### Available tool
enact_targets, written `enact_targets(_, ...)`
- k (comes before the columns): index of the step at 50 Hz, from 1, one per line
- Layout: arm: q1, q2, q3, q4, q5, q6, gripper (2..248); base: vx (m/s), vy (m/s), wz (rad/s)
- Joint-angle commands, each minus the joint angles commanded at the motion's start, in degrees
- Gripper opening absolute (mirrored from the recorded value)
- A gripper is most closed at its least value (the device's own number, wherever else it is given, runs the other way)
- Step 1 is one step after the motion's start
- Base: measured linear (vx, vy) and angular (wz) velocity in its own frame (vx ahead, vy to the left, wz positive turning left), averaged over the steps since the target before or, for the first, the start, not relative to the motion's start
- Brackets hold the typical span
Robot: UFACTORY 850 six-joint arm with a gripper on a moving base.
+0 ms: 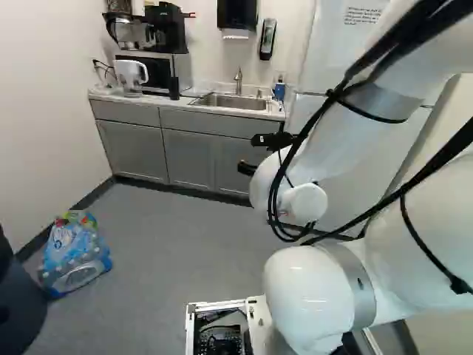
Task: Rinse the cup and place it in the tray
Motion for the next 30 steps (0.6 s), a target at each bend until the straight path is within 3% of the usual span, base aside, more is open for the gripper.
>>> enact_targets(6,0.00,-2.72,-2.61,0.00,0.00,0.00,247,-0.007,0.001,-0.001)
enact_targets(30,0.00,-6.97,-9.77,0.00,0.00,0.00,247,0.000,0.000,0.000)
